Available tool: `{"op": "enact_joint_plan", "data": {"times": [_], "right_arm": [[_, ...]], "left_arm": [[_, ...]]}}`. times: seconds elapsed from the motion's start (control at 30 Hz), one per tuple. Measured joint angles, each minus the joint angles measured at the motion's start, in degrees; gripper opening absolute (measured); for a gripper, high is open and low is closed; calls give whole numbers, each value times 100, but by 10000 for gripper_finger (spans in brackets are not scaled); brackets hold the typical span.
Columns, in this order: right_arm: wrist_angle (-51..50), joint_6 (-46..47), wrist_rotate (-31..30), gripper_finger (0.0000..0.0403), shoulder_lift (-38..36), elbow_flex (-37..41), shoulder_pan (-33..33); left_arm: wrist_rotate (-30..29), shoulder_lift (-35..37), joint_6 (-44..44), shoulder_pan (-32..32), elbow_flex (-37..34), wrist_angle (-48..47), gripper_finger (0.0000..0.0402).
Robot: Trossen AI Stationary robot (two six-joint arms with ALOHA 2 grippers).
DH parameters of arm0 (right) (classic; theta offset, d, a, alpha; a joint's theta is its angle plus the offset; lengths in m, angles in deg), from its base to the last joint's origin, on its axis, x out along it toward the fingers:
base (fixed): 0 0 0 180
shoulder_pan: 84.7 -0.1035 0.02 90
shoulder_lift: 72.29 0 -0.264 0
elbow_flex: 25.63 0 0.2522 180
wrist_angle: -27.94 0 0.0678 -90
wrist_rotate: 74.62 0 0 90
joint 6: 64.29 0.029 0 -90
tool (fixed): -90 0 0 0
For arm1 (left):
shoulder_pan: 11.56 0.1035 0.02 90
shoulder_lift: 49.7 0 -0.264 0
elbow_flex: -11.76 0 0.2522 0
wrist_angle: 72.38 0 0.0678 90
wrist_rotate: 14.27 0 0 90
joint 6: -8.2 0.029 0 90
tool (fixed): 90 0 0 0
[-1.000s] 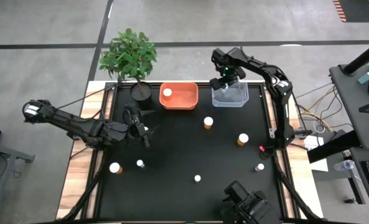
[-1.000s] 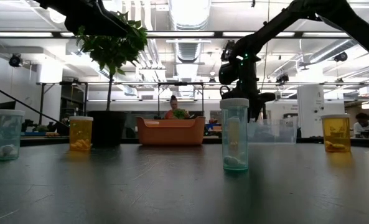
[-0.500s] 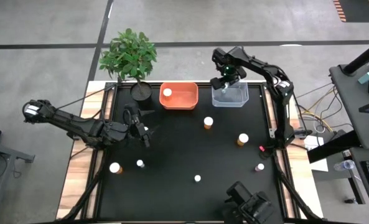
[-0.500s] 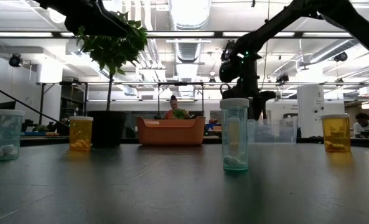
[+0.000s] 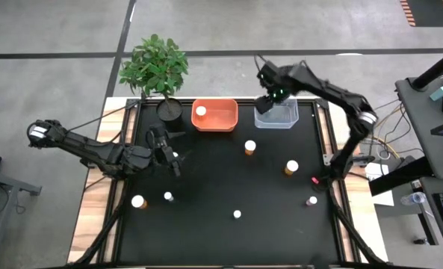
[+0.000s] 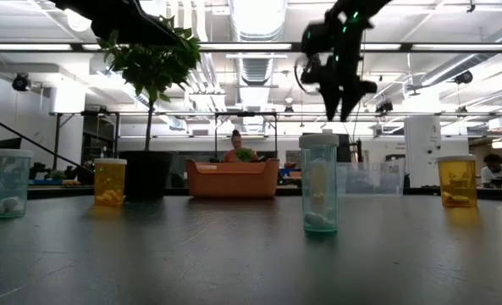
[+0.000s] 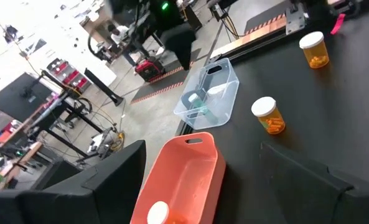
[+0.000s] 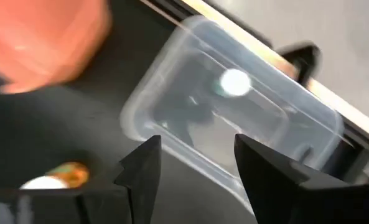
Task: Pick and place medicine bottles into bin by pill shape (circle, oval)
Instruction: Put the orange pill bottle into the orange bin
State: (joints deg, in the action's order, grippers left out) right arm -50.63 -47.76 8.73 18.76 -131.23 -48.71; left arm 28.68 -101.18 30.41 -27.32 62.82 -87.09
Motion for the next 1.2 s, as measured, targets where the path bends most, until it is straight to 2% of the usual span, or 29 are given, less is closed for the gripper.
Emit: {"op": "enact_joint_plan", "data": {"times": [0.33, 0.63, 0.83, 1.1, 1.2], "right_arm": [[3363, -198, -2, 187, -2127, 3003, -2041], [6273, -1266, 8, 187, -3406, 5006, -3353], [7673, -1759, 14, 187, -3873, 5797, -3687], [8664, -2043, 92, 187, -4001, 6460, -3726], [8902, -2094, 105, 187, -3983, 6631, -3726]], "left_arm": [[67, 0, -1030, -5, 2, 74, 297], [980, -313, -2367, -16, 13, 221, 297], [1269, -688, -2949, -14, 53, 398, 297], [1597, -1021, -4041, -14, 76, 391, 297], [2061, -1030, -4767, -10, 83, 169, 297]]}}
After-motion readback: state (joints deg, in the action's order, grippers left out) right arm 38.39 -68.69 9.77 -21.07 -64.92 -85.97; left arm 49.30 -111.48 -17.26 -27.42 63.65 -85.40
